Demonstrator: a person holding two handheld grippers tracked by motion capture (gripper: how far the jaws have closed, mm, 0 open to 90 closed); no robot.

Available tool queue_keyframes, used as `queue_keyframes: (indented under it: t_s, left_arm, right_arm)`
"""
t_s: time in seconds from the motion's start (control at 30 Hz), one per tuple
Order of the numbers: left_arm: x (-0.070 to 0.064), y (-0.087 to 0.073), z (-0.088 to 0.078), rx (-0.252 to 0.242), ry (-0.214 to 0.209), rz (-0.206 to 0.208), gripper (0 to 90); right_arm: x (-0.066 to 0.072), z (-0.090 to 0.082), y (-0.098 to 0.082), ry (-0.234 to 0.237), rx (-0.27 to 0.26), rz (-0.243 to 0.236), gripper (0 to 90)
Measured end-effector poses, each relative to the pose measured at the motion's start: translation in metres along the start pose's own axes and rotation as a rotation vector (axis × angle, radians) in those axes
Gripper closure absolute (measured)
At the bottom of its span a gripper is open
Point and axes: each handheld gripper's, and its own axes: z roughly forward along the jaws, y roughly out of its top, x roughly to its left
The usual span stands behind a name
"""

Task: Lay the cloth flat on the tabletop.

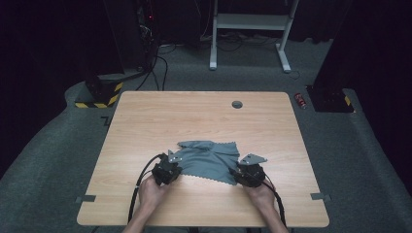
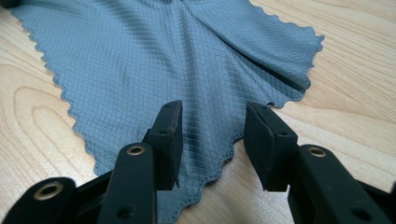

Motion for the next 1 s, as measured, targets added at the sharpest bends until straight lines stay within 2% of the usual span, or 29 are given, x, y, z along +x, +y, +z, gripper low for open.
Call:
queue_keyframes:
  t_s: [0.13, 0.17, 0.2, 0.23, 0.3, 0.37, 0.4, 0.47, 0.57, 0.67, 0.8, 1.0]
  left_arm:
    - [-0.003, -0.004, -0.004, -0.004, -0.018, 0.005, 89.8]
    - [-0.004, -0.005, -0.006, -0.004, -0.026, 0.001, 89.8]
    - [-0.005, -0.007, -0.007, -0.009, -0.034, -0.002, 89.8]
    - [-0.005, -0.007, -0.007, -0.008, -0.037, 0.004, 89.8]
    - [-0.006, -0.009, -0.009, -0.010, -0.043, 0.007, 89.8]
    - [-0.008, -0.010, -0.010, -0.015, -0.048, 0.009, 89.7]
    - [-0.008, -0.010, -0.010, -0.017, -0.050, 0.004, 89.7]
    - [-0.008, -0.012, -0.012, -0.021, -0.055, 0.002, 89.7]
    - [-0.009, -0.014, -0.012, -0.025, -0.064, -0.013, 89.8]
    - [-0.010, -0.016, -0.013, -0.026, -0.067, -0.010, 89.7]
    - [-0.011, -0.018, -0.016, -0.030, -0.071, -0.009, 89.7]
    - [-0.014, -0.024, -0.021, -0.046, -0.078, -0.014, 89.7]
  right_arm:
    - [0.000, -0.004, 0.001, -0.008, 0.009, 0.015, 62.3]
    - [-0.001, -0.007, 0.001, 0.007, -0.012, 0.025, 64.3]
    - [-0.002, -0.013, 0.000, 0.045, -0.057, 0.056, 65.5]
    - [-0.001, -0.020, 0.001, 0.060, -0.086, 0.055, 65.9]
    - [0.002, -0.026, 0.002, 0.087, -0.099, 0.035, 65.8]
    - [0.006, -0.026, 0.001, 0.121, -0.076, 0.014, 66.0]
    - [0.009, -0.024, 0.000, 0.121, -0.047, -0.014, 67.4]
    - [0.013, -0.022, -0.003, 0.124, -0.023, -0.039, 71.1]
    - [0.013, -0.020, -0.006, 0.131, -0.004, -0.041, 75.1]
    - [0.015, -0.018, -0.009, 0.133, 0.042, -0.072, 80.1]
    - [0.018, -0.023, -0.013, 0.106, 0.053, -0.138, 89.6]
    - [0.014, -0.032, -0.017, 0.122, 0.077, -0.151, 89.9]
